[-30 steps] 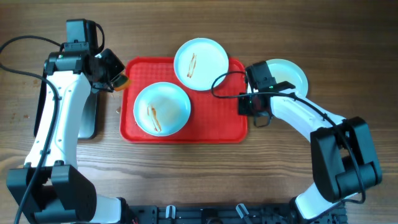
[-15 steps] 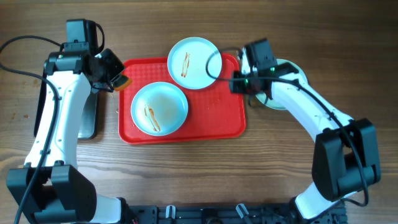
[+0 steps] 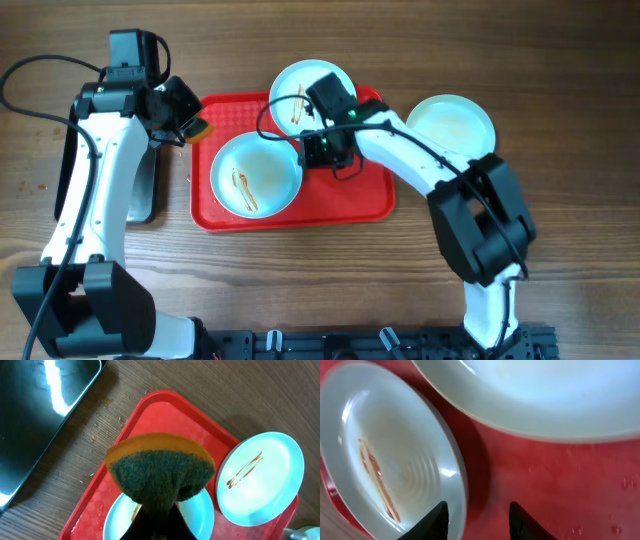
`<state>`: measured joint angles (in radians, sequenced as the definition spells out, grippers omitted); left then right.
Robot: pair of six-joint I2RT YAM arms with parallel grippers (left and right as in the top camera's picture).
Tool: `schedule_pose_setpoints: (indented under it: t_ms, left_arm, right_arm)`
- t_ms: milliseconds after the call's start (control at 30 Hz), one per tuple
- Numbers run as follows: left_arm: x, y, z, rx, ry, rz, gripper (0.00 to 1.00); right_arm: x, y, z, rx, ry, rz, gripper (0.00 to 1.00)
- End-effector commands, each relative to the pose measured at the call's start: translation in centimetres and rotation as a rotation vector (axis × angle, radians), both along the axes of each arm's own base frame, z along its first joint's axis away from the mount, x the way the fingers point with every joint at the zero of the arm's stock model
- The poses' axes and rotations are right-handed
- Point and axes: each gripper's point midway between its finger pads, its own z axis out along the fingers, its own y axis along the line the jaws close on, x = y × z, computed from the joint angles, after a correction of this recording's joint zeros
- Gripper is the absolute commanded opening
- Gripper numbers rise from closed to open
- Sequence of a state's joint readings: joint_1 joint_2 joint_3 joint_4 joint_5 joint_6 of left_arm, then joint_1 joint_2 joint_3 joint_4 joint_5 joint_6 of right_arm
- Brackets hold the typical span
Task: Clean dirty plates on tray and stack at the side
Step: 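Grip the rim of the lower-left plate with the right gripper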
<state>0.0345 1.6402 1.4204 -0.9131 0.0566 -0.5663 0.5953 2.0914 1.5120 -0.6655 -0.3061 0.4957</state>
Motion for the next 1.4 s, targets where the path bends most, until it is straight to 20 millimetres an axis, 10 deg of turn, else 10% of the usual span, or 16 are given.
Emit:
schedule_pose_setpoints:
  t_ms: [0, 733, 1100, 1233, 1367]
  left_arm:
    - [0.3, -0.1, 0.0, 0.007, -0.004, -0.015, 0.04]
    - [0.3, -0.3, 0.0, -0.001, -0.003, -0.018, 0.04]
    - [0.3, -0.3, 0.0, 0.000, -0.003, -0.018, 0.04]
    - [0.3, -0.3, 0.0, 0.000, 0.000, -0.018, 0.04]
    - [0.2, -0.3, 0.0, 0.000, 0.000, -0.018, 0.04]
  right_arm:
    - [0.5, 1.9, 0.0, -0.049, -0.063, 0.070, 0.38]
    - [-1.3, 2.0, -1.9, -0.161, 0.009, -0.143, 0.06]
    - [0.5, 3.2, -2.1, -0.134, -0.085, -0.138, 0.29]
    - [-0.3, 2.8, -2.3, -0.150, -0.044, -0.149, 0.04]
    - [-2.6, 2.8, -2.6, -0.134, 0.088, -0.175, 0.04]
